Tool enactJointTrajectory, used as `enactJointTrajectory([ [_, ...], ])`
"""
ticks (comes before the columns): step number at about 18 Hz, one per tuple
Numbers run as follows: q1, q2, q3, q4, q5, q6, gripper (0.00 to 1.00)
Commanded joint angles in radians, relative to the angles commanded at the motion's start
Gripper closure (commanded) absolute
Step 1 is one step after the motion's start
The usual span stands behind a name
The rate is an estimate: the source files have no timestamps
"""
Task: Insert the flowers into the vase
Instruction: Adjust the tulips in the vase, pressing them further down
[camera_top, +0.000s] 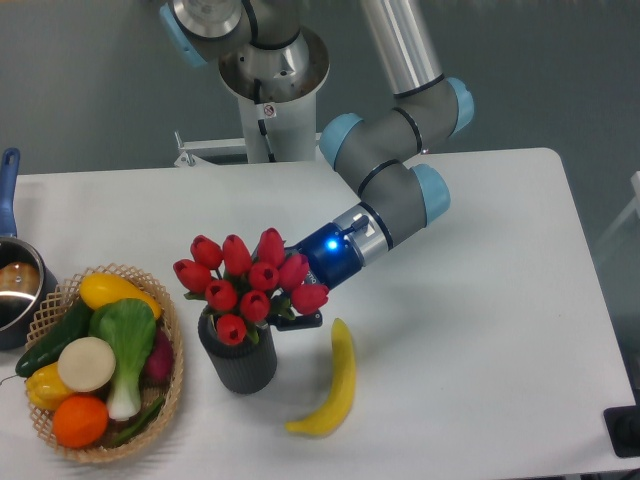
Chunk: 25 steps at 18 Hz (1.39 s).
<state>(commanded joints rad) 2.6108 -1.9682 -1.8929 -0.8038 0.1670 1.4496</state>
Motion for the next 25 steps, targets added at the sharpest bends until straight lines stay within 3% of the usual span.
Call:
enactJointTrajectory([
  [7, 0.003, 0.046, -0.026, -0.003, 0.034, -0.011, 0.66],
  [22, -0.011, 0.031, -0.026, 0.002, 0.083, -0.005, 0.65],
  [25, -0.011, 0.029, -0.026, 0.003, 0.083, -0.005, 0.61],
])
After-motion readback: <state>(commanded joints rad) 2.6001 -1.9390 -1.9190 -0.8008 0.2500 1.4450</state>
